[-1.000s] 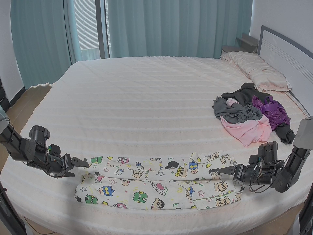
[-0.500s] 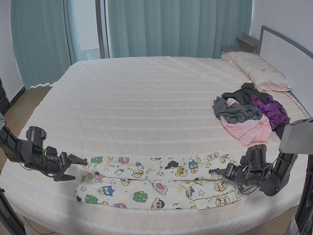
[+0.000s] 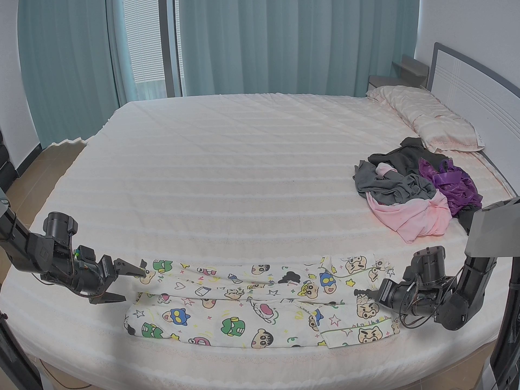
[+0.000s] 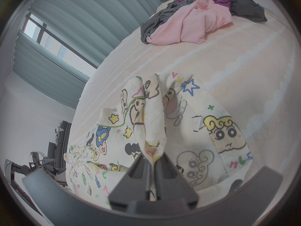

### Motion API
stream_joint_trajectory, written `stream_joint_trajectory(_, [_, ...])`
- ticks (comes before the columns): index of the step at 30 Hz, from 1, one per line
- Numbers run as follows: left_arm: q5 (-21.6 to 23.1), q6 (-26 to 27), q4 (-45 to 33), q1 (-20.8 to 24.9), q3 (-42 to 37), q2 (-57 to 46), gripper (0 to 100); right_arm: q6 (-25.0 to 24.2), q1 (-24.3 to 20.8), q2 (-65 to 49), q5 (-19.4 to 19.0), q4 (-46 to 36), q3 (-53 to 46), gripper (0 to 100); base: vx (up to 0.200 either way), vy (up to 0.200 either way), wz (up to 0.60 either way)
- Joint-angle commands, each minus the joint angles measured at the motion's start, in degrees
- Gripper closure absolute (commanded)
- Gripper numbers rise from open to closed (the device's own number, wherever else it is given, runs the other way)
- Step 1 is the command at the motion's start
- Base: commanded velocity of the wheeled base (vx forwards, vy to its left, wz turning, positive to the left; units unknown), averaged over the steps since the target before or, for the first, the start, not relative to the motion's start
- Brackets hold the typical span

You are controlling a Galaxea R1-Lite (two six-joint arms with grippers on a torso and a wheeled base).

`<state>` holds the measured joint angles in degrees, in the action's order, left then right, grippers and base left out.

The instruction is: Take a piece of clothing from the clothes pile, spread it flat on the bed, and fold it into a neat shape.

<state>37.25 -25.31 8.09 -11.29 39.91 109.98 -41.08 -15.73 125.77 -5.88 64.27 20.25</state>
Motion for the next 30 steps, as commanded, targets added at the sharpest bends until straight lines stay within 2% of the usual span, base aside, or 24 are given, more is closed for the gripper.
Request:
stream_joint_trajectory(1, [0.0,0.0,0.0,0.0,-0.3,0.2,0,0.0,0.1,-0.2,0.1,-0.1,-0.5,0,0.000,0.000,0.00])
stream_joint_trajectory(8, [0.0,0.0,0.0,0.0,-0.6,0.1,0,0.0,0.2,-6.9,0.3,0.0,-2.6,0,0.000,0.000,0.00])
stream_joint_trajectory(12, [0.0,0.0,0.0,0.0,-0.8,0.0,0,0.9,-0.1,-13.4,1.4,-1.9,-1.0,0,0.000,0.000,0.00])
stream_joint_trajectory(16, [0.0,0.0,0.0,0.0,-1.3,-0.3,0,2.0,-1.9,-14.7,2.7,-4.2,2.9,0,0.000,0.000,0.00])
stream_joint_trajectory(22, [0.1,0.0,0.0,0.0,-2.2,-1.1,0,1.3,-6.4,-10.9,3.7,-10.4,12.6,0,0.000,0.000,0.00])
stream_joint_trajectory(26, [0.1,0.0,0.0,0.0,-2.3,-1.1,0,-0.6,-8.5,-6.0,3.7,-10.5,16.0,0,0.000,0.000,0.00])
stream_joint_trajectory(30, [0.1,-0.1,0.0,0.1,-2.6,-1.0,0,-2.4,-8.7,0.3,3.7,-10.2,19.2,0,0.000,0.000,0.00])
